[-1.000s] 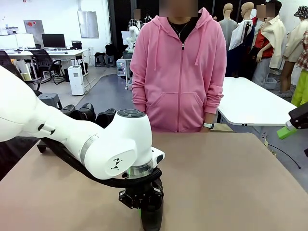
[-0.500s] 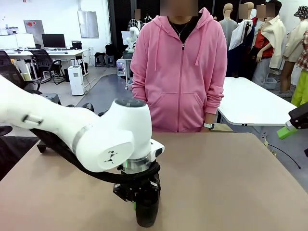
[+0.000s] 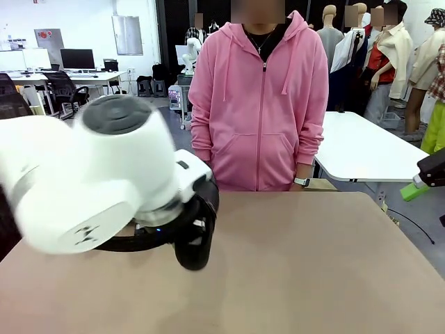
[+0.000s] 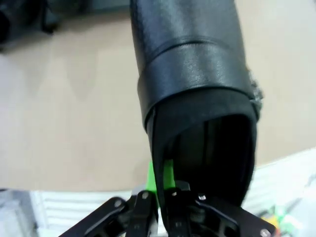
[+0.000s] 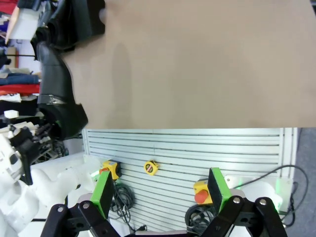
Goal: Organize the shoes by placing them on the stand.
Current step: Place the Shoe from the middle of the table onto the Shoes Stand.
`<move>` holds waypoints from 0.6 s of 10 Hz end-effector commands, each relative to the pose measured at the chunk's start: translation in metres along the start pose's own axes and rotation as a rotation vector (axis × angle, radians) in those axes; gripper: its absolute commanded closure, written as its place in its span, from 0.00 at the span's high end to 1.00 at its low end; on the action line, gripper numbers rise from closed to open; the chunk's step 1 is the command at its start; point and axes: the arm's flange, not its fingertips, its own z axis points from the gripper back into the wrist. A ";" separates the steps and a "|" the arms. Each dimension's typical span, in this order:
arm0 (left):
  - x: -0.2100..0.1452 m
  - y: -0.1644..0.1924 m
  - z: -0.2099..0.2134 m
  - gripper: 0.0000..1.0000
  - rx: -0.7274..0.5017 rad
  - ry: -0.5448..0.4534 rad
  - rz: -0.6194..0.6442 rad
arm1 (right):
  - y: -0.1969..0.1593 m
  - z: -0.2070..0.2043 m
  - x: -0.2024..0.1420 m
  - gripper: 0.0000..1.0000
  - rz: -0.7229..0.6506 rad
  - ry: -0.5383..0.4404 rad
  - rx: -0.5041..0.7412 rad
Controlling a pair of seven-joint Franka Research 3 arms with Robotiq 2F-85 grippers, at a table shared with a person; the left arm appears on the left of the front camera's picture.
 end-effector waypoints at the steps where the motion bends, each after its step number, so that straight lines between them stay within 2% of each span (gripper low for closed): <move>1: -0.011 0.028 -0.009 0.00 -0.074 -0.159 0.135 | 0.001 0.003 0.001 1.00 0.022 0.003 0.029; 2: 0.000 0.000 0.000 0.00 0.000 0.000 0.000 | 0.001 0.003 0.001 1.00 0.022 0.003 0.029; 6: 0.000 0.000 0.000 0.00 0.000 0.000 0.000 | 0.001 0.003 0.001 1.00 0.022 0.003 0.029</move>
